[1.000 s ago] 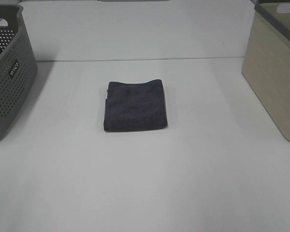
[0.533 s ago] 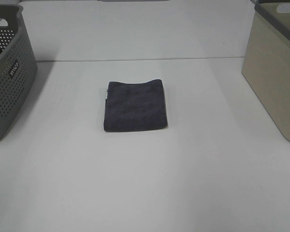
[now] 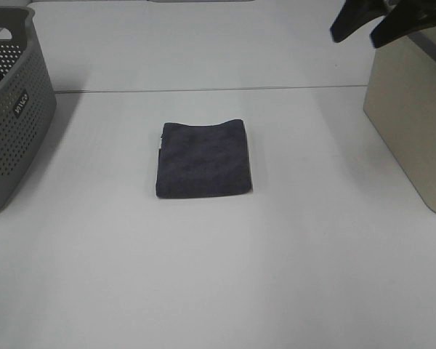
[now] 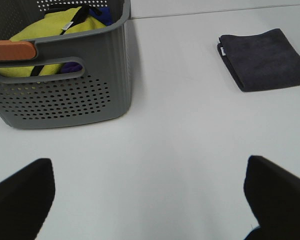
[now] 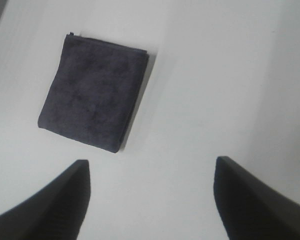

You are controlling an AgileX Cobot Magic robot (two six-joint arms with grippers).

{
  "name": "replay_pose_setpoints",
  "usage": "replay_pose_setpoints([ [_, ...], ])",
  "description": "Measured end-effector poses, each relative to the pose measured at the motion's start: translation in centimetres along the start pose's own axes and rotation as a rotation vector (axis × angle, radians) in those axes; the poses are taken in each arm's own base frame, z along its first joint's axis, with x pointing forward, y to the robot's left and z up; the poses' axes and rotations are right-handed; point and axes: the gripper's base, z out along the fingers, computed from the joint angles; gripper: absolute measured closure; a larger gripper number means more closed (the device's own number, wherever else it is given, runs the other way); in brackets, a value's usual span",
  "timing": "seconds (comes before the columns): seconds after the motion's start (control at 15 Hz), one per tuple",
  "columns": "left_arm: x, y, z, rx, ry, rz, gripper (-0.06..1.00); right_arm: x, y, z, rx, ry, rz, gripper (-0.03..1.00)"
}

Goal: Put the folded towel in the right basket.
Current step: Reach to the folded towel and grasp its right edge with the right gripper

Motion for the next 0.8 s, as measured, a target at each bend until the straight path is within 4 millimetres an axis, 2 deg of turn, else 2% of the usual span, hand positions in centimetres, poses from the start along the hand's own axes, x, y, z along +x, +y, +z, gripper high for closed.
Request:
replay_pose_setpoints([
  [0.13, 0.0, 0.0, 0.0, 0.0, 0.0, 0.0, -0.03, -0.6, 0.4, 4.3, -0.055, 0.071, 0.006, 0.3],
  [0.2, 0.0, 0.0, 0.0, 0.0, 0.0, 0.0, -0.03, -0.6, 0.4, 5.1, -0.07, 0.084, 0.017, 0.3],
  [0.27, 0.0, 0.0, 0.0, 0.0, 0.0, 0.0, -0.03, -0.8, 0.1, 6.9, -0.111, 0.119, 0.047, 0.3],
  [0.33, 0.0, 0.0, 0.0, 0.0, 0.0, 0.0, -0.03, -0.8, -0.5, 10.2, -0.182, 0.202, 0.088, 0.3],
  [0.6, 0.0, 0.0, 0.0, 0.0, 0.0, 0.0, -0.03, -1.1, -1.6, 16.2, -0.28, 0.269, 0.145, 0.26],
  [0.8, 0.0, 0.0, 0.0, 0.0, 0.0, 0.0, -0.03, -0.7, -2.3, 19.5, -0.319, 0.292, 0.187, 0.25],
])
